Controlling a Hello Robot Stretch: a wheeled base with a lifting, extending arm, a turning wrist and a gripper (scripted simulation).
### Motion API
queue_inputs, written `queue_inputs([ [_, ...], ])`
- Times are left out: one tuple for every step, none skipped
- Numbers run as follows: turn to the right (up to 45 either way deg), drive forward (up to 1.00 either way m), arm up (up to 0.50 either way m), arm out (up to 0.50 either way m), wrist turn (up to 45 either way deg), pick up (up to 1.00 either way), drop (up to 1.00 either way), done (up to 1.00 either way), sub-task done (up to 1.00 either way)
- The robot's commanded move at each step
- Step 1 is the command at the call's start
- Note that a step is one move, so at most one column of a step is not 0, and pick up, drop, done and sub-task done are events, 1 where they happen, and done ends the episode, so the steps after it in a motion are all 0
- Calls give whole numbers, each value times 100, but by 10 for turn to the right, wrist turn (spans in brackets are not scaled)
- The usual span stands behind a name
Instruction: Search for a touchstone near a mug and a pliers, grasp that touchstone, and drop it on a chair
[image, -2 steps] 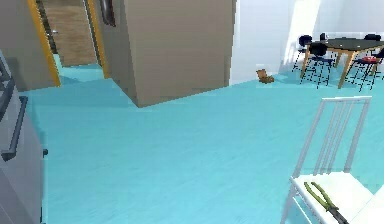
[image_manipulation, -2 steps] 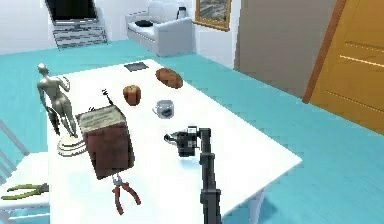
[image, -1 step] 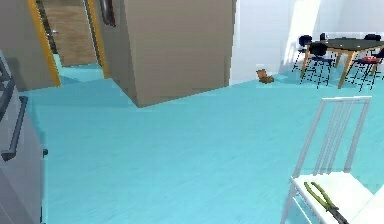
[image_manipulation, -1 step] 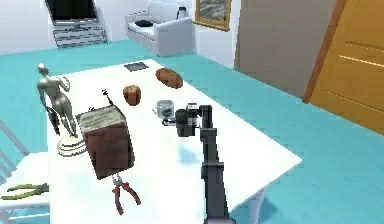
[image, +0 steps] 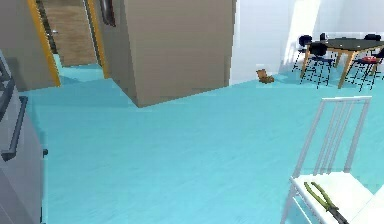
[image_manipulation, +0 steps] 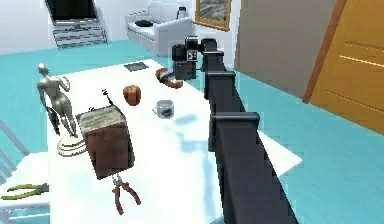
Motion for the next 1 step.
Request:
queue_inputs([
  [0,0,0,0,-450,0,0,0,0],
])
